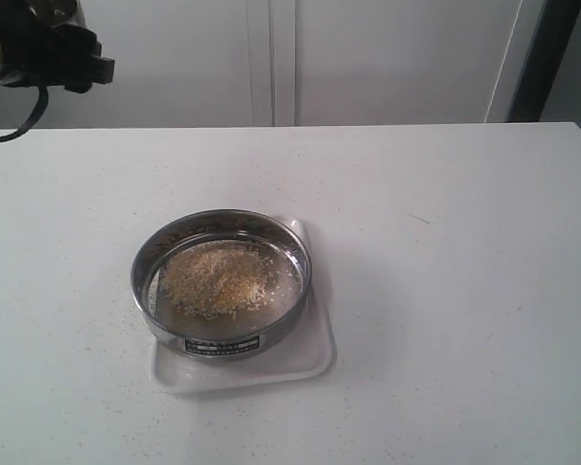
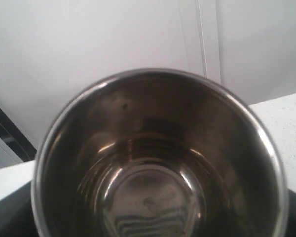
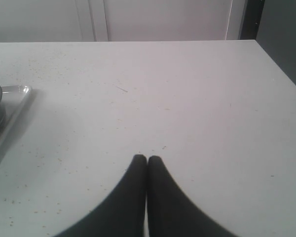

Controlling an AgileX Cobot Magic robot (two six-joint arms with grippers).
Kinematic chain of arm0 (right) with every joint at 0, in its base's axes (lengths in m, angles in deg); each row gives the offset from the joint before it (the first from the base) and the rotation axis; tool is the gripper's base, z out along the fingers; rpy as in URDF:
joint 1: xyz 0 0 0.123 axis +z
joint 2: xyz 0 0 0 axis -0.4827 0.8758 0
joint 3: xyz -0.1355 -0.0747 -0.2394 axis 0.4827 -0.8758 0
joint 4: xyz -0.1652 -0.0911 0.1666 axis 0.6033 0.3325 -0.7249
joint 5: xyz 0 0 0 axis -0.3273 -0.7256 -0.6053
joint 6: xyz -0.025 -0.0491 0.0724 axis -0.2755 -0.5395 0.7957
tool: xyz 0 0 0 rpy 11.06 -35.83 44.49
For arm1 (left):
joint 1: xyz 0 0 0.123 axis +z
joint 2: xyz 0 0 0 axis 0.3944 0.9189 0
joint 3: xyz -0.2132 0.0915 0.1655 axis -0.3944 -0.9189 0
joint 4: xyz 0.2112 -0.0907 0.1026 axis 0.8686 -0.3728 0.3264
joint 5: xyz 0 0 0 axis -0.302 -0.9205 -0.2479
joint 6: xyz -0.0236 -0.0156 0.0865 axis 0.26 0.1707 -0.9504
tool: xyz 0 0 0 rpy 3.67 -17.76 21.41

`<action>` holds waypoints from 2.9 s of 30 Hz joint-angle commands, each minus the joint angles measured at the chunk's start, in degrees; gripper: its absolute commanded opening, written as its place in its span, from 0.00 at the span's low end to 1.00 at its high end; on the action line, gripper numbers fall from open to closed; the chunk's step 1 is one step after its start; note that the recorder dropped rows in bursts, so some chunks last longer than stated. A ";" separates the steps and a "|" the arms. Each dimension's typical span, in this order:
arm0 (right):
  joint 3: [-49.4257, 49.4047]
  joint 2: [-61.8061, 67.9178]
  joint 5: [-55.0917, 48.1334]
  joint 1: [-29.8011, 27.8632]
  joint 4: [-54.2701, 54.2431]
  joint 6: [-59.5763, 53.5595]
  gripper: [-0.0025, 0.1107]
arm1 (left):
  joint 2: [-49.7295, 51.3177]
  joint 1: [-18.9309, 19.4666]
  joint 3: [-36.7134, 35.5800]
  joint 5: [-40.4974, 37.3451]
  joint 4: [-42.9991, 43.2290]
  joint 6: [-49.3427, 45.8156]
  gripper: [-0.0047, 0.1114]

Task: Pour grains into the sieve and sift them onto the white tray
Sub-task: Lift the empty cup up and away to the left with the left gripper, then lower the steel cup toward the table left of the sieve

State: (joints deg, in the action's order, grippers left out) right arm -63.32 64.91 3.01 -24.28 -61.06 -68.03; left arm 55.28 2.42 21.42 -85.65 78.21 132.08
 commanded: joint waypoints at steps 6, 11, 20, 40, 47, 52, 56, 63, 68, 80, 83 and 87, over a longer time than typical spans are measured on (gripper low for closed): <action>-0.30 0.02 0.52 -0.03 0.27 -0.11 0.02 | -11.69 0.13 -7.82 -0.01 0.40 2.27 0.04; -0.30 0.02 0.52 -0.03 0.27 -0.11 0.02 | -16.04 0.13 -8.77 3.64 -2.94 -1.48 0.04; -0.30 0.02 0.52 -0.03 0.27 -0.11 0.02 | -18.83 0.13 -13.76 14.65 -55.69 -65.76 0.04; -0.30 0.02 0.52 -0.03 0.27 -0.11 0.02 | -11.03 0.13 -27.48 47.54 -101.92 -101.81 0.04; -0.30 0.02 0.52 -0.03 0.27 -0.11 0.02 | -2.29 0.13 -27.48 47.52 -110.96 -108.56 0.04; -0.30 0.02 0.52 -0.03 0.27 -0.11 0.02 | 0.87 0.13 -27.38 50.84 -122.06 -112.78 0.04; -0.30 0.02 0.52 -0.03 0.27 -0.11 0.02 | 4.57 0.95 -27.11 57.91 -121.51 -111.48 0.04; -0.30 0.02 0.52 -0.03 0.27 -0.11 0.02 | 13.29 9.83 -25.84 62.35 -113.64 -90.52 0.04; -0.30 0.02 0.52 -0.03 0.27 -0.11 0.02 | 19.89 16.13 -23.70 67.46 -83.99 -86.73 0.04; -0.30 0.02 0.52 -0.03 0.27 -0.11 0.02 | 31.15 16.13 -18.45 69.28 -77.92 -81.11 0.04; -0.30 0.02 0.52 -0.03 0.27 -0.11 0.02 | 32.83 16.13 -18.45 69.43 -77.90 -81.23 0.04; -0.30 0.02 0.52 -0.03 0.27 -0.11 0.02 | 35.07 16.13 -18.45 71.14 -77.90 -81.23 0.04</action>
State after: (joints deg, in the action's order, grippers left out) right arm -63.32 64.91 3.01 -24.28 -61.06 -68.03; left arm 89.73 18.31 2.84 -16.25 0.22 50.42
